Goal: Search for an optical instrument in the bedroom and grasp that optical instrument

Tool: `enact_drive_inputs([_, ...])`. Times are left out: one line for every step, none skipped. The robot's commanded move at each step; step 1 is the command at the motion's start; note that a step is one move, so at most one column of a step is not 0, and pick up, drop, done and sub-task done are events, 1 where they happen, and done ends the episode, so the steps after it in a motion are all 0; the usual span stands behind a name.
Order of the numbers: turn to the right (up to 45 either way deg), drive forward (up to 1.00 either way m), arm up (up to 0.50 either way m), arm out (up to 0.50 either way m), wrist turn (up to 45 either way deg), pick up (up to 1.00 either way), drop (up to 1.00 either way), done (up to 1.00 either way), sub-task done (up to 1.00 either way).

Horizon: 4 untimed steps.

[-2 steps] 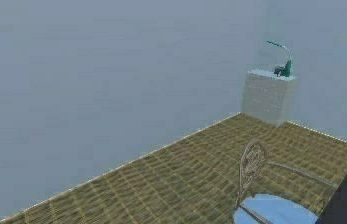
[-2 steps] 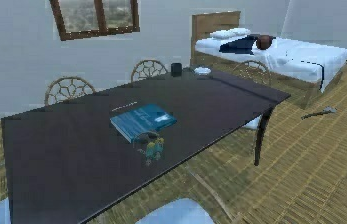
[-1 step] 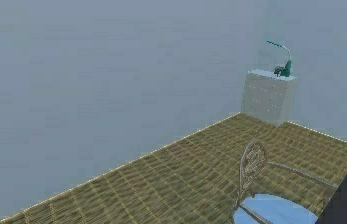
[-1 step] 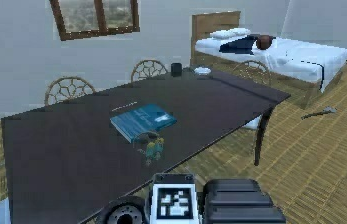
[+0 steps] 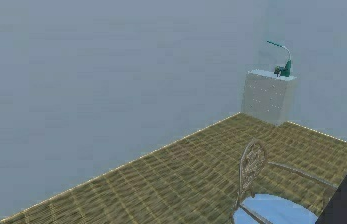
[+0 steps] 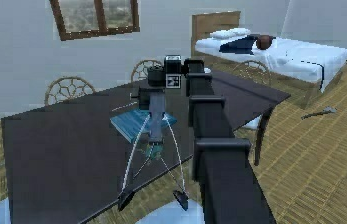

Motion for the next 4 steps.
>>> enact_drive_inputs([0.0,0.0,0.0,0.0,45.0,0.0,0.0,0.0,0.0])
enact_drive_inputs([0.0,0.0,0.0,0.0,45.0,0.0,0.0,0.0,0.0])
enact_drive_inputs([0.0,0.0,0.0,0.0,45.0,0.0,0.0,0.0,0.0])
enact_drive_inputs([0.0,0.0,0.0,0.0,36.0,0.0,0.0,0.0,0.0])
